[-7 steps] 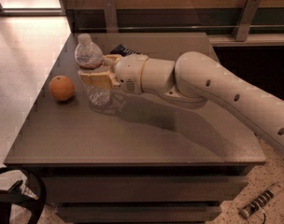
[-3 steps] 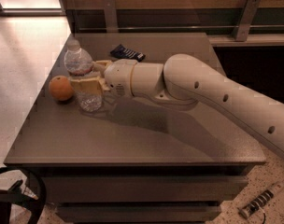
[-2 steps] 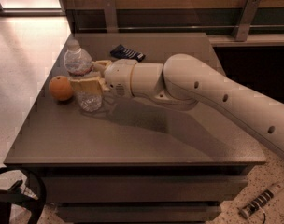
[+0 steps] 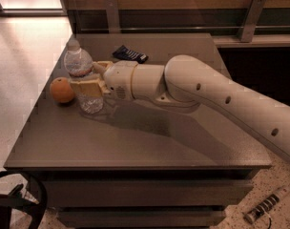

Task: Move water bottle near orange

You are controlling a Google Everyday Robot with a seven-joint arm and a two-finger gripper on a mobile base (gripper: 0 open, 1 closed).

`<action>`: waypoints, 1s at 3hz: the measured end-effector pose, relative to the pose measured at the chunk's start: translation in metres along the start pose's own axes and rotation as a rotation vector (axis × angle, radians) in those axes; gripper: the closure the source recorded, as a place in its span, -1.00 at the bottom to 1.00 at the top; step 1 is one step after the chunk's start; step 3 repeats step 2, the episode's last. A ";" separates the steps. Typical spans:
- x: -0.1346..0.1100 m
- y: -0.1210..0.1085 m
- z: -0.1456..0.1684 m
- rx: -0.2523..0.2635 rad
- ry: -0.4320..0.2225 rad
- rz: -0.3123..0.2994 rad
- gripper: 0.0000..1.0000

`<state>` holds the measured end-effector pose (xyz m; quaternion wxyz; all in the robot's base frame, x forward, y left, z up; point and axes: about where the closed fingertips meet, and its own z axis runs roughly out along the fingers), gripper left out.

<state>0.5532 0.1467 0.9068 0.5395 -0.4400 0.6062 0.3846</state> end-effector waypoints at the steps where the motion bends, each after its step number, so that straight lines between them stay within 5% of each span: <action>1: -0.001 0.002 0.002 -0.005 0.000 -0.002 -1.00; 3: -0.001 0.003 0.002 -0.006 0.000 -0.002 -1.00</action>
Offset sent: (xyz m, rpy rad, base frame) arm -0.0010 0.0018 0.0004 -0.0002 -0.0007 0.0033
